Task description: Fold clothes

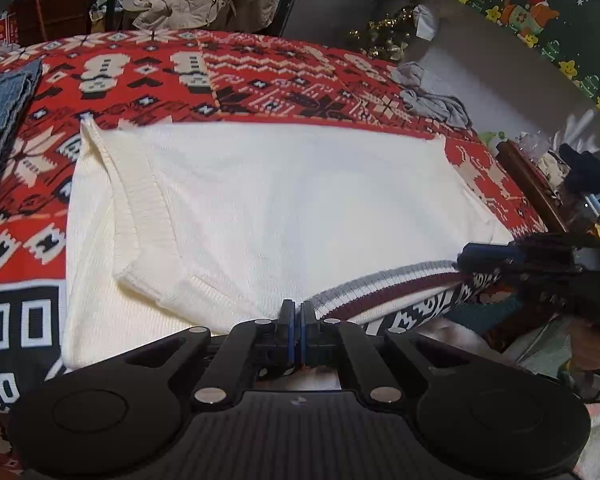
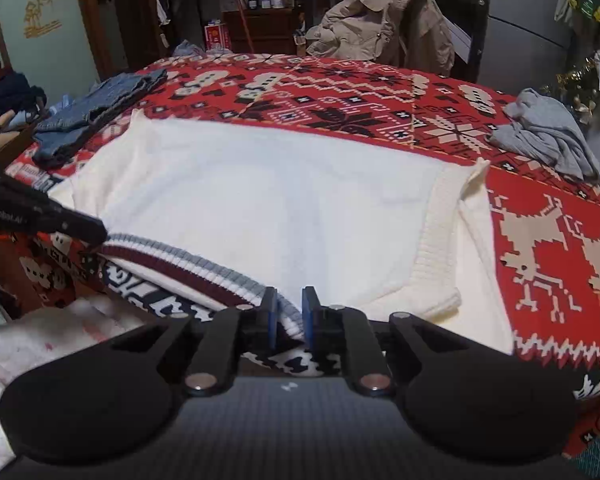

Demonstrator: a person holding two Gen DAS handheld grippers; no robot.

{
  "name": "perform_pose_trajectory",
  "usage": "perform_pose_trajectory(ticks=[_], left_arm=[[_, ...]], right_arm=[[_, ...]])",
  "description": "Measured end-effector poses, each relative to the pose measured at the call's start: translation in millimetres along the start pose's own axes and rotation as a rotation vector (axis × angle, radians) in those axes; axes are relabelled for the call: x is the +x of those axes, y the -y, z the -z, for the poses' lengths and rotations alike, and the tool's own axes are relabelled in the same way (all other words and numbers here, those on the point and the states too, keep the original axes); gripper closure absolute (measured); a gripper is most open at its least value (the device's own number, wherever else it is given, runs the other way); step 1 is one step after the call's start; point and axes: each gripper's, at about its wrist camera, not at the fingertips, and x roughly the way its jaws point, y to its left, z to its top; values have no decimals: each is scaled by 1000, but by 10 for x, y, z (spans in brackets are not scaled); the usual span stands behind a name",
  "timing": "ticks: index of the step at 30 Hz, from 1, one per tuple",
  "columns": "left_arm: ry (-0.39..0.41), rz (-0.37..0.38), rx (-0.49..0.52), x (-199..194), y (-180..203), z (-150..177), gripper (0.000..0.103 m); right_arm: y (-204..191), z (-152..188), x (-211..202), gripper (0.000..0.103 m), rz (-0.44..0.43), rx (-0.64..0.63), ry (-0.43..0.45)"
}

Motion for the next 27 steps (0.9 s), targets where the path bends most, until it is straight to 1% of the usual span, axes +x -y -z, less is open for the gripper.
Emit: perform_pose_trajectory(ticks=[4,6,8,10,11,12,15,18,21,23,24,27], left_arm=[[55,-47,-19,8,-63,-238,100],[70,-73,-46,87,-137,-400,100],[68,-97,-85,204,-241,-538,100],[51,-110,-120,309,-344,-596,100],[40,-116,-133,345,-389,-591,100],[35,-116,-142,352,-426,-567,100],[37,-109,-142,245,-472,-429,100],[40,-97,-140,104,-512,-256,100],[40,-82,-156,-15,-557,-131,100],[45,-77,-165,-80,-560,-109,100],[48,-74,-168,-111,-554,-105,101],[66,-47,-163,-145,-495,-136,100]], right_arm=[[168,-165,-61,89,26,47,53],[265,-314,45,89,77,76,69],[343,-455,193,90,131,100,84],[417,-535,357,92,161,121,73],[451,-568,435,92,173,130,64],[474,-565,496,95,177,133,44],[496,-418,507,96,168,125,1],[496,-196,322,98,145,103,-3],[482,-49,157,99,132,92,-11],[471,-24,84,99,130,89,-16],[462,-17,48,96,129,89,-17],[392,-78,-10,95,118,89,9]])
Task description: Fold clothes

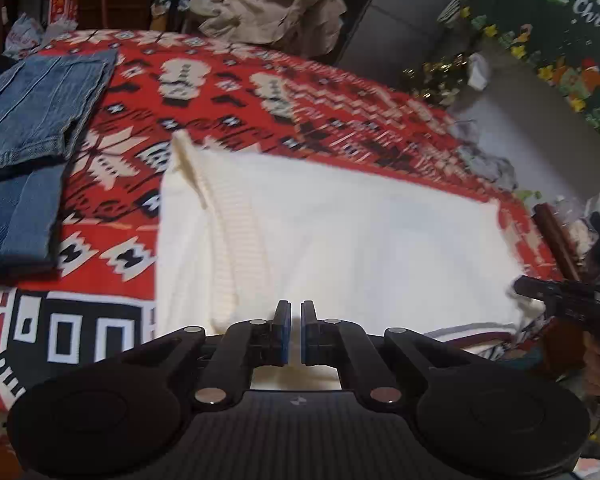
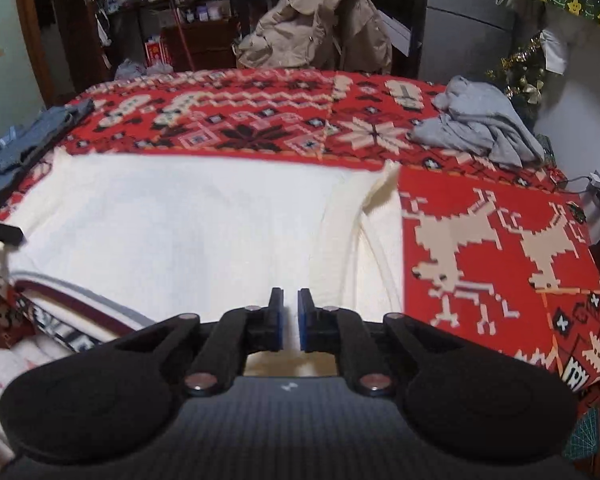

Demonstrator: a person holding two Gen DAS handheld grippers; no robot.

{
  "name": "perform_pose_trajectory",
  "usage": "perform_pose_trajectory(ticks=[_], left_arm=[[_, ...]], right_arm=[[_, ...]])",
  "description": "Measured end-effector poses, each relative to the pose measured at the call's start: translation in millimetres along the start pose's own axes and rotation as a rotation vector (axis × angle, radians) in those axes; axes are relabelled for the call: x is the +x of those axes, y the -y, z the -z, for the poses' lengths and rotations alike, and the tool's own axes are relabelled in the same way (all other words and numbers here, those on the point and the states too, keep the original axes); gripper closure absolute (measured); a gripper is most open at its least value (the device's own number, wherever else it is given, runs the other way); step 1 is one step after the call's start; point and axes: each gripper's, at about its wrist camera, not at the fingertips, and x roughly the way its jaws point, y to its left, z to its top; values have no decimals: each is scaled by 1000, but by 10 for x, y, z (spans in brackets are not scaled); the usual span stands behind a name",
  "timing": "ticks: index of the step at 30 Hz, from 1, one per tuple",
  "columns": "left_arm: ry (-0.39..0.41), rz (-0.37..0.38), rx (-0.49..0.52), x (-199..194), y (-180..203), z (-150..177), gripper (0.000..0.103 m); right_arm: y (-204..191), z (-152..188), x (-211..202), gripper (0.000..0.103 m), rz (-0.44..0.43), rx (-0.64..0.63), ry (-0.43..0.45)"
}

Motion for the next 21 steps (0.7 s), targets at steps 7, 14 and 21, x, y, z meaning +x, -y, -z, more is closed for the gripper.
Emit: perform_pose_trajectory(ticks=[7,14,21], left_arm=[[-18,-20,-34,278,41,-148,100],[-25,-20,-53,229,-58,-76,100],[-21,-10,-48,13,-93,93,100]], right_arm=[[-223,-334,303,95,6,11,43],[-261,-316,532,97,8,9,0],[-116,72,143,97,-20,-1,-25]])
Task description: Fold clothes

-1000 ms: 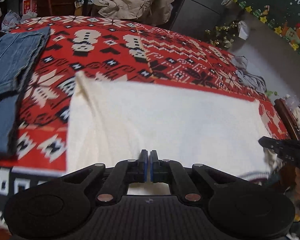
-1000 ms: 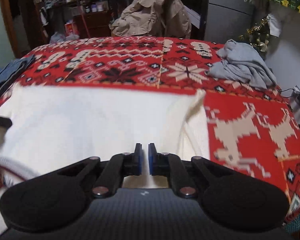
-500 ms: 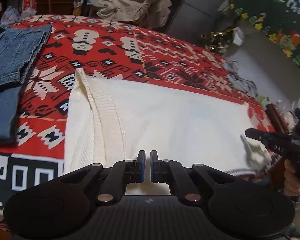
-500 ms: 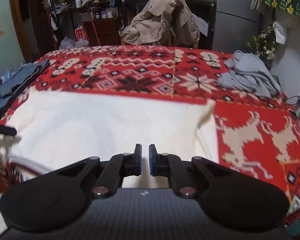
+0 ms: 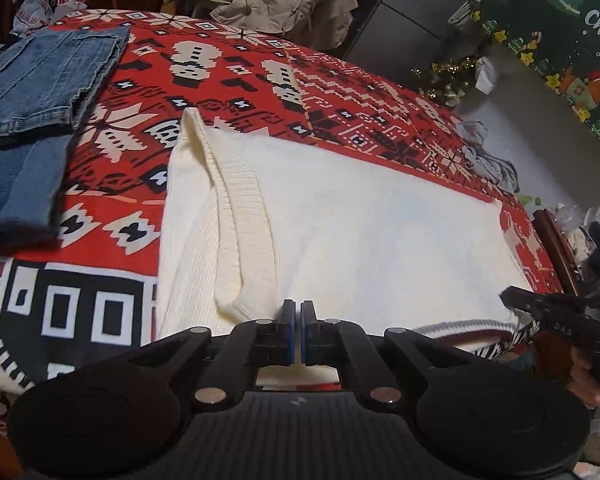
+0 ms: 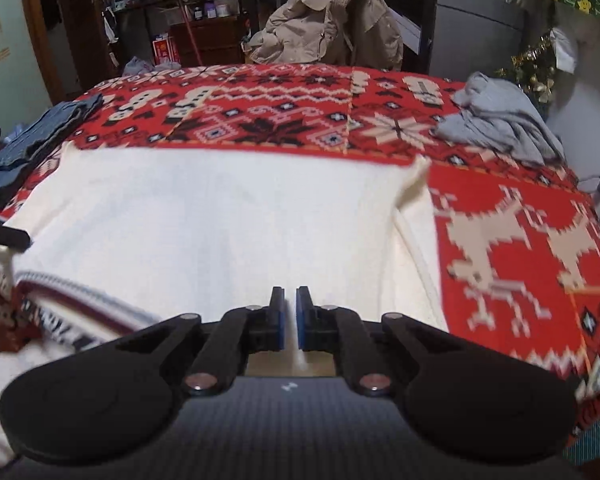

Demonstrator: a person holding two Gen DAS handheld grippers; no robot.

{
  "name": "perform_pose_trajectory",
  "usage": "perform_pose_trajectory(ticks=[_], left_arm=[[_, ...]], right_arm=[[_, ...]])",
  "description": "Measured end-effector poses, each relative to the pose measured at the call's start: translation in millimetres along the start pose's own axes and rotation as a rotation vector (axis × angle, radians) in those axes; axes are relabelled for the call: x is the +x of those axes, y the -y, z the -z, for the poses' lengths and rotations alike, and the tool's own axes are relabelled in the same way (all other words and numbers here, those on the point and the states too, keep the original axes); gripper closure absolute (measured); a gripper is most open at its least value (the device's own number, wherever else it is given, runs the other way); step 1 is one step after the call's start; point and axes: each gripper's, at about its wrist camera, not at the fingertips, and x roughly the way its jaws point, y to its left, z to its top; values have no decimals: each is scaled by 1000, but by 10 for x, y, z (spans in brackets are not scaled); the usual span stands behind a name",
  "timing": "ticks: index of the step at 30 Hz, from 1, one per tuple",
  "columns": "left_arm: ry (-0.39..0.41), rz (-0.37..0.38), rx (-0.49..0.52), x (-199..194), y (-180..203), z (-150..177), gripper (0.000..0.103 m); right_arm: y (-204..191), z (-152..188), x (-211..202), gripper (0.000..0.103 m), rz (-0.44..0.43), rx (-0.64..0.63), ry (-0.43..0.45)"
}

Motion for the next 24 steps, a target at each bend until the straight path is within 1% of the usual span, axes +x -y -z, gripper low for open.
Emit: perform_pose_trajectory(ticks=[3,6,9,11,13,14,16,18,20,24], left_arm=[[12,3,12,21,79,-79,100],[41,13,18,113,190,-283,100],[60,12,4,279,282,-517,100],[60,-25,13,416,318,-624,100],[34,-75,15,556,297,-673,100],[20,-86,15,596,262,-660,100],[20,-87,15,556,193,-576,100],[20,-85,17,437,128,-453,100],[21,-84,18,304,57,-313,100],[20,-54,-22,61,-79,-102,100]], right_arm=[[-6,-1,-77,96,-3,5,3],[-75,-148,-31,96,-12,-4,25],[-179,-383,131,96,-11,-10,45],[-235,-522,259,96,-8,-7,47],[-285,-615,384,96,6,-9,42],[-295,-627,428,96,11,-12,36],[-285,-596,468,96,15,-14,22],[-251,-522,465,96,16,-14,9],[-175,-378,382,96,8,-12,6],[8,-118,137,96,16,2,3]])
